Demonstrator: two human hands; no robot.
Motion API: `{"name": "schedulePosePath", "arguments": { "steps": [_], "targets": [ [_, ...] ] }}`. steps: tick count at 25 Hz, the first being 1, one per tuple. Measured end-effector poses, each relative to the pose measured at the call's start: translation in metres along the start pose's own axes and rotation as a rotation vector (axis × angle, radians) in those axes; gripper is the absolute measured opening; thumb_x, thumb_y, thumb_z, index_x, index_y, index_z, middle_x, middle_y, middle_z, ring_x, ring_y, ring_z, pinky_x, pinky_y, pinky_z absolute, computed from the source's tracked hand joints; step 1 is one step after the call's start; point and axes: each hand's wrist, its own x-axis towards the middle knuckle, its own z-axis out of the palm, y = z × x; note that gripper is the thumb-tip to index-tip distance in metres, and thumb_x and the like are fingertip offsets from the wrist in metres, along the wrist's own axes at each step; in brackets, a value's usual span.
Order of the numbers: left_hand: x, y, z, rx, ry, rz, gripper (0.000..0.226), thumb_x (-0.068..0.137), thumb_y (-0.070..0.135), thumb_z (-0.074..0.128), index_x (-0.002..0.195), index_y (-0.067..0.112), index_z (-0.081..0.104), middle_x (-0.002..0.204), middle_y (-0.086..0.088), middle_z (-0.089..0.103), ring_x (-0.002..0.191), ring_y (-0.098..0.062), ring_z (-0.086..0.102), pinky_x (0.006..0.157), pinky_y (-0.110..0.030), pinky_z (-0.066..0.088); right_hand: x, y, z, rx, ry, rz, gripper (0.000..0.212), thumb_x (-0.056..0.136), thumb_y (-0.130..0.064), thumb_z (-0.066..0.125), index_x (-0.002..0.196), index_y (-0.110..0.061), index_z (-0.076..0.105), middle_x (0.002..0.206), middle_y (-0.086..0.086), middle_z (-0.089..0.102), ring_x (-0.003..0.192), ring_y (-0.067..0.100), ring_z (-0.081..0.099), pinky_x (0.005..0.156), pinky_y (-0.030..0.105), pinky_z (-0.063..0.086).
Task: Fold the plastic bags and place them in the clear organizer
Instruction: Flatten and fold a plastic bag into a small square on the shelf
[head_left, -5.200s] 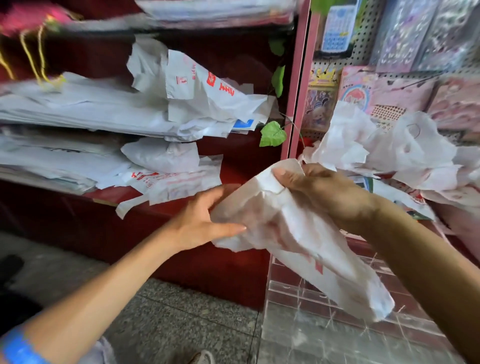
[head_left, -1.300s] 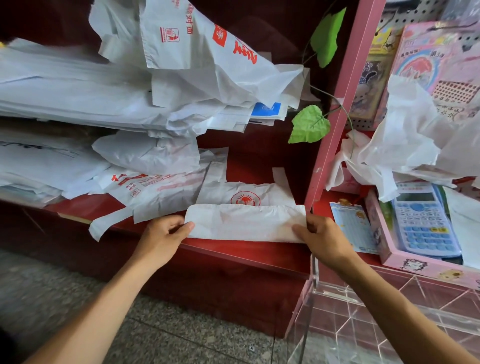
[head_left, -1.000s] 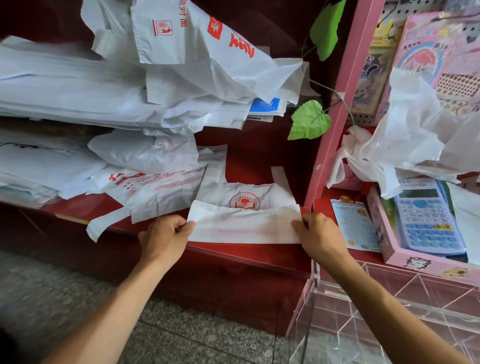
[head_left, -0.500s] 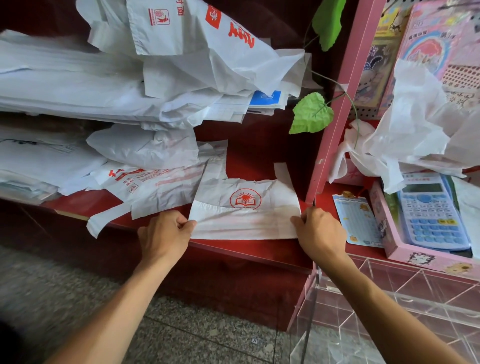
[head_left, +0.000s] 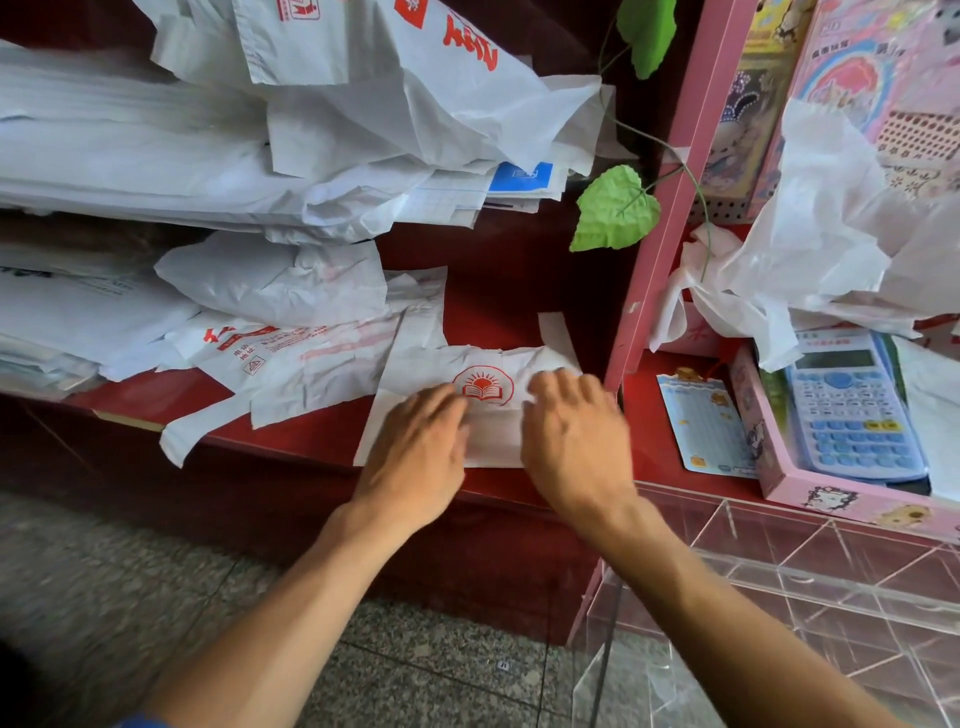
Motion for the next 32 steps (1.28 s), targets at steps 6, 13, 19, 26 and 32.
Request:
{"name": "schedulePosePath", "arguments": {
  "steps": [6,13,19,26,32],
  "targets": [
    [-0.001,-0.002,0.023,0.008,-0.297,-0.066,0.081,0.084,0.056,0.007,0.157,0.023,0.020,0.165,0.002,0.014,0.152,-0.016,0.011,0.122,-0.033,0.005,-0.015,-0.011,0.020,0.111,-0.562,-0.079,0.077,0.087,-0.036,-0.001,0.157,-0.008,0.013,0.165,0.011,0.012,0.152,0.026,0.010,0.123,0.038,0.007],
    [-0.014,-0.028,-0.009,0.166,-0.466,-0.320,0.114,0.065,0.094,0.000,0.158,0.029,-0.006,0.164,0.004,-0.016,0.151,-0.014,-0.014,0.121,-0.043,-0.005,-0.014,0.016,0.001,-0.161,-0.714,0.053,0.082,0.097,-0.066,0.007,0.156,-0.010,-0.008,0.164,0.010,-0.012,0.152,0.025,-0.012,0.119,0.049,-0.016],
    [-0.026,-0.050,-0.024,0.111,-0.507,-0.220,0.116,0.066,0.097,0.025,0.156,0.033,-0.008,0.160,0.015,-0.017,0.149,-0.007,-0.015,0.122,-0.036,-0.005,-0.023,0.035,-0.017,-0.154,-0.714,-0.025,0.102,0.082,-0.083,0.004,0.157,-0.015,-0.007,0.165,0.002,-0.011,0.152,0.018,-0.011,0.118,0.053,-0.016],
    [-0.053,-0.087,-0.035,-0.073,-0.110,-0.075,0.075,0.069,-0.006,0.083,0.134,0.024,0.060,0.138,0.008,0.056,0.132,-0.018,0.052,0.109,-0.029,0.038,-0.040,0.052,-0.033,-0.064,-0.590,-0.202,0.088,0.085,-0.071,0.049,0.156,-0.031,0.015,0.162,-0.012,0.022,0.152,0.020,0.008,0.121,0.053,-0.008],
    [-0.057,-0.099,-0.046,-0.255,-0.031,-0.171,0.070,0.072,-0.015,0.076,0.108,0.045,0.067,0.117,0.013,0.066,0.112,0.005,0.059,0.094,-0.008,0.045,-0.042,0.068,-0.027,0.305,-0.403,-0.173,0.060,0.078,-0.050,0.060,0.133,-0.027,0.060,0.126,-0.004,0.067,0.122,0.029,0.055,0.101,0.055,0.043]
  ]
}}
